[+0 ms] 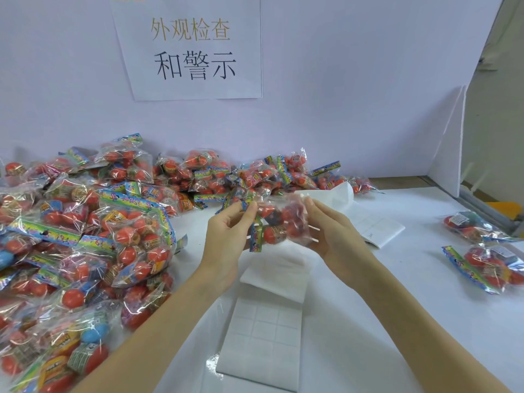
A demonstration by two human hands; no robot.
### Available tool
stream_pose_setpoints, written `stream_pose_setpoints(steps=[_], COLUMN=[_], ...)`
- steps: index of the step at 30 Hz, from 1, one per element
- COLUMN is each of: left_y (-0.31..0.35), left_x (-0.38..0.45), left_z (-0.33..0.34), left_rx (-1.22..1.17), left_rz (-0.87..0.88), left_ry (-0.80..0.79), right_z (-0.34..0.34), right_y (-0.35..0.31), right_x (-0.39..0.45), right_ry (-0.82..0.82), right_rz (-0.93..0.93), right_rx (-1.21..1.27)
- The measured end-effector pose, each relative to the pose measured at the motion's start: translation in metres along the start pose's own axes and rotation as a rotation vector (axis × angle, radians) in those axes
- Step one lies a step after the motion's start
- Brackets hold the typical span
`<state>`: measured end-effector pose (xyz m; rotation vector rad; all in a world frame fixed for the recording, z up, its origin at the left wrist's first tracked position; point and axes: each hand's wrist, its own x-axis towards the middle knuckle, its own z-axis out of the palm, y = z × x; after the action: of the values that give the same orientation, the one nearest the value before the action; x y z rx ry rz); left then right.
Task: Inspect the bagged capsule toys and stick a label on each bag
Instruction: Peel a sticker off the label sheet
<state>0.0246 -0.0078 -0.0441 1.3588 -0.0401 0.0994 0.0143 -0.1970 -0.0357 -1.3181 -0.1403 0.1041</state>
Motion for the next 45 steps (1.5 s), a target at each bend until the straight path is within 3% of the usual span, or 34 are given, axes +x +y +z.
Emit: stream_pose_setpoints(steps=[7,12,14,21,24,29,34,41,45], left_y=[0.007,0.011,0.012,0.012,0.013,0.009,0.005,0.011,0.008], left_x=[0.007,0.009,0.007,0.005,0.004,0.003,0.008,0.009,0.005], left_z=[-0.007,-0.012,-0.012,-0.012,-0.009,-0.007,-0.008,-0.013,-0.009], left_rx=[-0.004,0.279,0.228,0.033,-0.088,-0.135,-0.237,0.104,0.152], left_rz=[-0.036,0.02,-0.003,-0.052,-0.082,-0.095,-0.134,-0.021,0.064], left_ry=[0.067,-0.139,-0.166,-0.259,-0.287,-0.247,-0.05,-0.131,-0.096], right_z=[0.003,0.001,0.001,0.003,0.002,0.001,0.002,0.005,0.006], right_y=[0.003,0.0,-0.001,0.0,0.0,0.0,0.0,0.002,0.002], right_x=[0.0,-0.003,-0.003,-0.002,-0.003,0.001,-0.001,-0.002,-0.003], right_ry=[0.035,-0.125,-0.135,0.142,0.051,0.066,0.037,0.06,0.076], right_rz=[-0.016,-0.02,-0.033,-0.174,-0.114,0.071,-0.055,-0.08,-0.064], right_rx=[-0.258,-0.245,-0.194,-0.264,-0.054,0.187,-0.123,-0.179,-0.198])
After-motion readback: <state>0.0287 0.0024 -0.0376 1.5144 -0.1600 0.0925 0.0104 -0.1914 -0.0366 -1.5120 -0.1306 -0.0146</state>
